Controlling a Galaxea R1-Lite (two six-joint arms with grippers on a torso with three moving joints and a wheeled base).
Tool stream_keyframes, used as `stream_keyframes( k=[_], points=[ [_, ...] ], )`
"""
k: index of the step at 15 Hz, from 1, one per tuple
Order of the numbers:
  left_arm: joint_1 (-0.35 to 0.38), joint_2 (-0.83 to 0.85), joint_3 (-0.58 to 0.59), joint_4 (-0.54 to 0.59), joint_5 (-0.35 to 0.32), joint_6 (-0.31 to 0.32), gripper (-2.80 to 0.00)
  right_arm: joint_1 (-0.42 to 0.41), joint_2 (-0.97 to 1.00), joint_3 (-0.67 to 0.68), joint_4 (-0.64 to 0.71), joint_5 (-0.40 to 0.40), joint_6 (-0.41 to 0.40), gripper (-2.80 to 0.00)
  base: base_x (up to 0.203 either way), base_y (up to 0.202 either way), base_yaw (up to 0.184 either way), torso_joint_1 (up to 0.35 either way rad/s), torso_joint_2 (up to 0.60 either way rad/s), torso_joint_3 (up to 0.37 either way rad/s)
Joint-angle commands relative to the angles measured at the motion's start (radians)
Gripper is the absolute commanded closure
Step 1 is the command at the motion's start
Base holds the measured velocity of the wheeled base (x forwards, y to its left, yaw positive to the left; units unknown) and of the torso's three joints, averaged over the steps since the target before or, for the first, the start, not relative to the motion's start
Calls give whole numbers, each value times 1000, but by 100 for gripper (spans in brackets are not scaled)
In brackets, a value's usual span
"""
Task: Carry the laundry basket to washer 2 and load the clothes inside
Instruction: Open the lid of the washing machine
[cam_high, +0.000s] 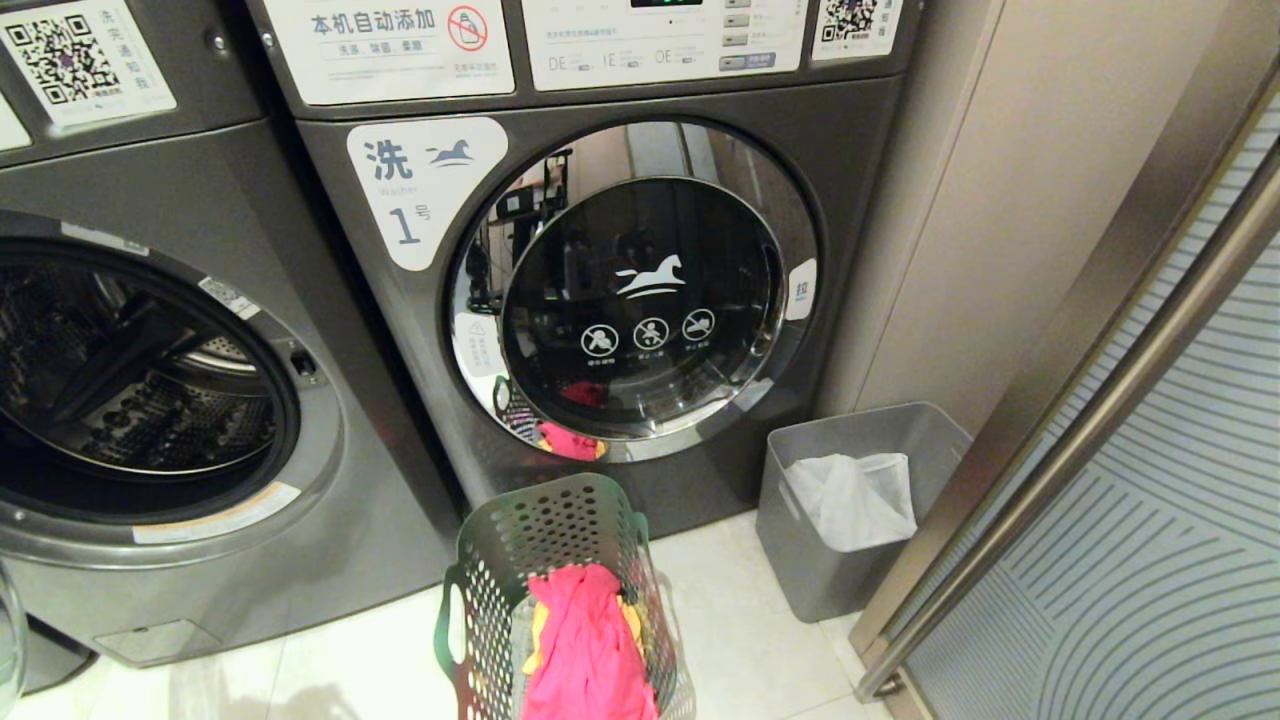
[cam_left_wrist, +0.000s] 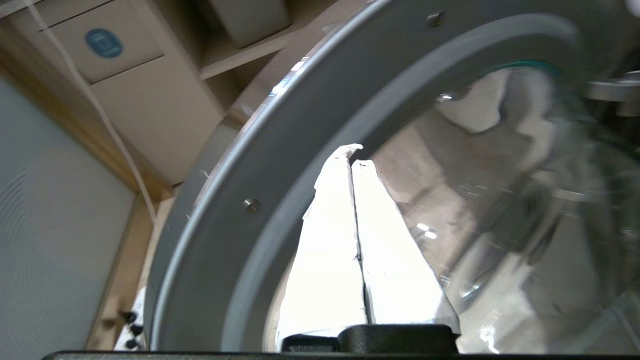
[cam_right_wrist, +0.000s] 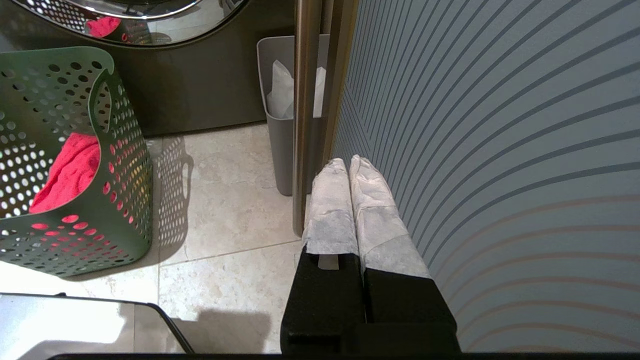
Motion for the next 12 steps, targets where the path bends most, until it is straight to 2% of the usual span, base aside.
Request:
stream_keyframes(
  k=[1,8,9,12],
  points=[
    [57,83,-22,-3,7,1,0,0,0,0,1,0,0,0,0,0,0,0,0,0],
    [124,165,-85,-6,4,-4,0,0,0,0,1,0,0,0,0,0,0,0,0,0],
    [150,180,-110,-8,4,-4,0,0,0,0,1,0,0,0,0,0,0,0,0,0],
    [297,259,-222,-11,1,-7,0,0,0,0,1,0,0,0,0,0,0,0,0,0]
  ],
)
